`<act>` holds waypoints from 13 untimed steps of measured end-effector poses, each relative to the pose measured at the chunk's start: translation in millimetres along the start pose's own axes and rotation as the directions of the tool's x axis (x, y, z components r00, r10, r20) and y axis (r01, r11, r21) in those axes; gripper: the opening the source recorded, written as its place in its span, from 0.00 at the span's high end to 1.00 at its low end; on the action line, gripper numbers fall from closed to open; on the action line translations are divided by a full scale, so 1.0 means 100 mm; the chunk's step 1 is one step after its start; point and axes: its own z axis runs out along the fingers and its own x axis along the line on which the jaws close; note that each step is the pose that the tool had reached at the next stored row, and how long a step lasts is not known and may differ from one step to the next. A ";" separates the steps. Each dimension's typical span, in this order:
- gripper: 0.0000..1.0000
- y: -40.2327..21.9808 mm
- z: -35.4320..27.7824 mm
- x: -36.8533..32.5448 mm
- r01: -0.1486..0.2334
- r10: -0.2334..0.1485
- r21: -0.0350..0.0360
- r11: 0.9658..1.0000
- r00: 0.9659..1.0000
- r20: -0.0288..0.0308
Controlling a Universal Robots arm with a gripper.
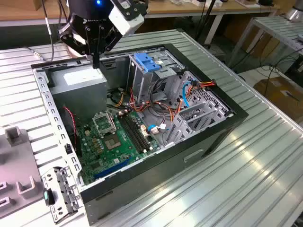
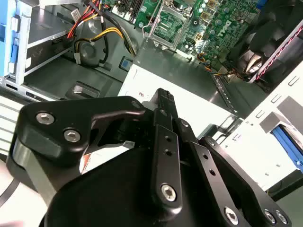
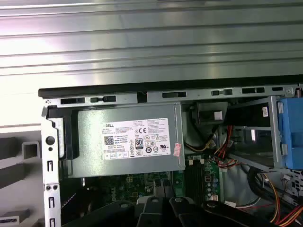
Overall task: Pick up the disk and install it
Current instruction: 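Reach for the disk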
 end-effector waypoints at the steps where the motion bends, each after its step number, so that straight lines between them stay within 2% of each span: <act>1: 0.89 0.000 0.000 0.000 0.000 0.000 0.000 1.000 1.000 0.000; 5: 0.89 0.000 0.000 0.003 0.000 0.000 0.000 1.000 1.000 0.000; 13: 0.89 -0.005 -0.002 0.066 0.000 0.000 0.000 1.000 1.000 0.000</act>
